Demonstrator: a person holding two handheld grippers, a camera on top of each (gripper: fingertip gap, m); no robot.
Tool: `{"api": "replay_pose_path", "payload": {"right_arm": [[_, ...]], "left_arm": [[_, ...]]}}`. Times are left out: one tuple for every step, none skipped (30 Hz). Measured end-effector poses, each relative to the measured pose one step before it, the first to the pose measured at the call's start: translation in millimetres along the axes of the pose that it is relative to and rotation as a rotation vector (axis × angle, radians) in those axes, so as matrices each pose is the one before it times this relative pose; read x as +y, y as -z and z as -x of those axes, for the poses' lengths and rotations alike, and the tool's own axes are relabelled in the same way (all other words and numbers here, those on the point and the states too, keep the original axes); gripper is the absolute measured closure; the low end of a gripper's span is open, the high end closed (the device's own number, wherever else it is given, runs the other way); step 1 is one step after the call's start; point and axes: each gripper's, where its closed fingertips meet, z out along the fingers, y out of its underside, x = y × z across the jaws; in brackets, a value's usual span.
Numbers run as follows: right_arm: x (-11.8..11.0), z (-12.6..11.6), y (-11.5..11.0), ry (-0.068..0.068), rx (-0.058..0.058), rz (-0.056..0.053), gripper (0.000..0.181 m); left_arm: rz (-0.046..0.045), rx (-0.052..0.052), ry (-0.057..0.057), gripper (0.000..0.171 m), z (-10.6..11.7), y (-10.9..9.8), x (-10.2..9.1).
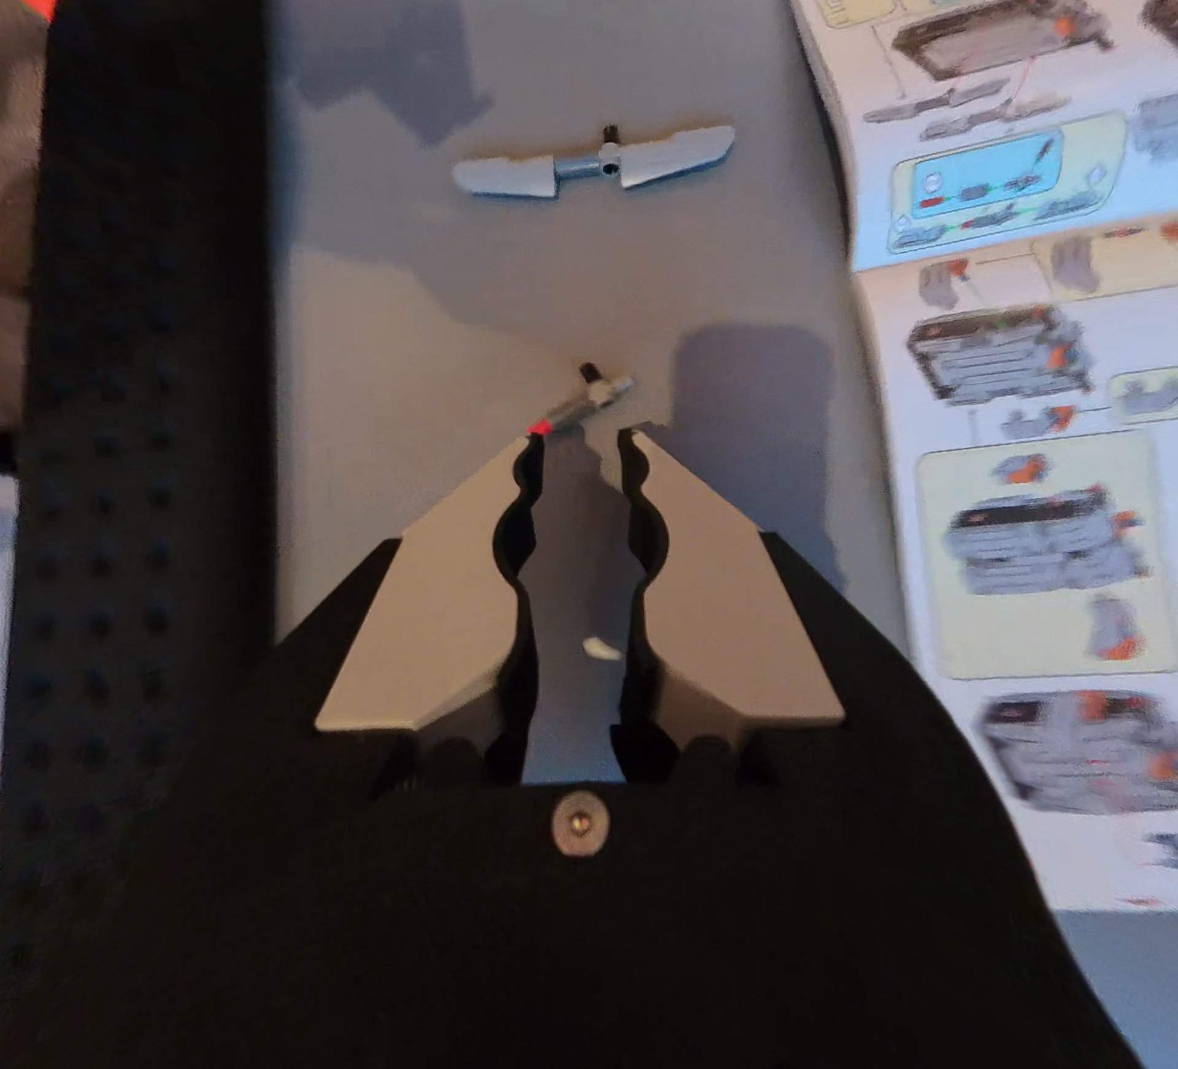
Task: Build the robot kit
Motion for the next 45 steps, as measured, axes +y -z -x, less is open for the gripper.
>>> {"api": "replay_pose_path", "payload": {"right_arm": [[-1.91,-6.84,4.7,0.0125,-0.0111,-0.0112,0.161],[-4.79,-6.57,3.86,-0.0615,-0.021,-0.0299,0.166],[-6.54,-4.27,2.45,-0.1127,-0.0323,-0.0343,0.169],[-7.55,2.8,1.34,-0.1035,-0.0565,-0.0402,0.17],[-5.28,4.21,0.1,-0.0685,-0.038,-0.0361,0.174],[-1.01,-2.26,-1.12,-0.0302,0.0275,-0.0156,0.176],[4.44,-3.68,-2.14,0.0051,0.0557,0.0177,0.176],[7.5,-3.74,-2.65,0.0071,0.0654,0.0398,0.174],[4.97,-2.5,-2.59,-0.0045,0.0569,0.0268,0.168],[0.8,0.32,-1.77,-0.0158,0.0309,0.0014,0.167],[-0.19,2.4,-1.48,-0.0264,0.0097,-0.0038,0.168],[0.25,2.88,-1.41,-0.0202,0.0034,-0.001,0.168],[2.02,1.36,-1.4,-0.0099,0.0135,0.0078,0.167],[4.7,-1.04,-1.39,0.0113,0.035,0.0261,0.165],[4.51,-0.32,-1.28,0.0262,0.0379,0.0224,0.163],[2.2,0.71,-1.65,0.0202,0.0292,0.0062,0.162],[0.84,1.78,-2.03,0.0104,0.0158,-0.0027,0.162],[0.15,3.72,-2.29,-0.0002,-0.0065,-0.0085,0.162],[-0.17,4.12,-2.08,-0.0163,-0.0195,-0.0125,0.162],[-1.67,0.98,-0.64,-0.0191,-0.0063,-0.0217,0.163],[-0.45,-0.72,-0.18,-0.007,0.0026,-0.0123,0.164],[0.23,-1.43,-0.23,0.0072,0.0093,-0.0089,0.17],[-0.23,-0.2,-0.05,0.0124,0.0049,-0.0152,0.173],[-0.2,2.02,0.04,0.0103,-0.0071,-0.0158,0.175],[0.34,2.08,-0.04,0.0176,-0.0053,-0.0125,0.176],[-0.16,0.23,0.62,0.0229,0.008,-0.0161,0.177],[-1.19,1.21,1.06,0.0486,0.0074,-0.023,0.177],[-2.23,1.77,1.48,0.0749,0.0136,-0.0307,0.177],[-2.05,-1.96,2.18,0.087,0.0445,-0.0284,0.177],[-2.1,-1.76,2.39,0.1073,0.0486,-0.0268,0.177],[-1.88,-2.04,2.52,0.1176,0.0526,-0.0238,0.178],[0.13,-4.29,2.41,0.1155,0.066,-0.0074,0.178],[1.15,-2.44,1.55,0.1218,0.0509,0.0006,0.178],[-0.29,0.75,1.36,0.1245,0.0326,-0.013,0.179],[1.49,-1.47,1.13,0.1115,0.0446,-0.0001,0.178],[2.85,-0.67,0.22,0.1006,0.0366,0.009,0.178],[1.57,1.24,0.03,0.082,0.0206,0.0028,0.178],[1.06,-1.17,0.48,0.0571,0.0326,0.0031,0.178],[0.24,-0.73,0.46,0.0379,0.0231,-0.0005,0.178],[0.09,0.95,0.32,0.0227,0.0061,-0.0012,0.178],[0.6,-0.2,0.38,0.0136,0.013,0.0001,0.177],[0.48,0.5,0.32,0.0084,0.0087,-0.0014,0.177],[0.57,2.51,-0.14,0.0035,-0.0063,-0.0006,0.177],[1.07,1.56,-0.15,0.0042,0.0,0.0021,0.177],[0.75,0.32,0.14,0.0119,0.0086,0.0009,0.177]], "left_arm": [[0.00387,-0.0019,0.0006,0.16,-0.35,0.58,0.47],[0.00261,-0.0019,0.0005,0.16,-0.54,0.25,0.49],[0.00031,0.0004,-0.0016,0.16,-1.24,-0.13,0.45],[-0.00061,-0.0009,-0.003,0.16,-1.05,-0.37,0.68],[0.00135,-0.0049,-0.0031,0.16,-0.21,-0.44,1.1],[0.00228,-0.0073,-0.0033,0.16,0.62,-0.53,1.27],[0.00235,-0.007,-0.0027,0.16,0.76,-0.51,1.25],[0.00441,-0.0043,-0.0011,0.16,0.74,-0.56,1.22],[0.00627,0.0009,0.0008,0.16,0.17,-0.55,1.05],[0.0043,0.0038,0.0012,0.16,-0.32,-0.56,0.59],[0.00137,0.003,-0.0003,0.16,-0.29,-0.27,-0.19],[-0.00053,0.002,-0.0019,0.16,-0.46,-0.13,-0.5],[-0.00211,0.0021,-0.0031,0.16,-0.79,0.12,-0.76],[-0.0031,0.0022,-0.0029,0.16,-0.98,0.43,-0.61],[-0.00466,0.002,-0.0028,0.16,-1.21,0.63,-0.62],[-0.00415,0.0003,-0.0024,0.16,-0.78,0.8,-0.3],[-0.00169,-0.0007,-0.0012,0.16,-0.28,0.7,0.31],[0.00083,-0.0001,0.001,0.16,-0.21,0.66,0.68],[0.0018,0.0013,0.0024,0.16,-0.09,0.57,0.78],[0.00141,0.0011,0.0033,0.16,-0.1,0.64,0.72],[-0.00006,0.0009,0.0019,0.16,-0.31,0.77,0.42],[-0.00088,-0.001,-0.0003,0.16,-0.15,0.91,0.37],[-0.00197,-0.0028,-0.0014,0.16,-0.02,1.01,0.02],[-0.00272,-0.0019,-0.0018,0.16,-0.04,1.04,-0.23],[-0.00194,-0.0014,-0.0006,0.16,0.09,0.99,-0.2],[-0.00202,-0.0011,0.0004,0.16,0.18,1.01,-0.32],[-0.00291,-0.0016,0.0003,0.16,0.36,1.13,-0.58],[-0.00319,-0.0029,0.0009,0.16,0.59,0.96,-0.59],[-0.00264,-0.0016,0.0018,0.16,0.51,0.94,-0.62],[-0.00238,-0.0007,0.0017,0.16,0.12,0.74,-0.48],[-0.00298,-0.0018,0.0005,0.16,0.23,0.63,-0.73],[-0.00251,-0.0021,-0.0005,0.16,0.07,0.45,-0.55],[-0.00148,-0.002,-0.0007,0.16,-0.08,0.26,-0.49],[-0.00102,-0.0018,-0.0004,0.16,-0.31,0.05,-0.36],[-0.00101,-0.0005,0.0,0.16,-0.56,-0.04,-0.36],[-0.00102,0.0007,-0.0013,0.16,-0.91,-0.15,-0.33],[0.00148,-0.0017,-0.0021,0.16,-0.72,-0.11,0.21],[0.00173,-0.0028,-0.0021,0.16,-0.42,-0.25,0.37],[0.00056,-0.0006,-0.0014,0.16,-0.59,-0.08,0.14],[0.00098,0.0003,-0.0002,0.16,-0.53,-0.04,0.4],[0.00191,-0.0002,0.0005,0.16,-0.24,0.02,0.38],[0.00023,-0.0012,0.0006,0.16,0.38,0.03,0.24],[-0.00081,-0.0008,0.0019,0.16,0.44,0.09,0.12],[-0.00016,0.0016,0.0038,0.16,0.42,-0.05,0.04],[-0.00043,0.0025,0.0049,0.16,0.38,-0.03,0.02]]}}
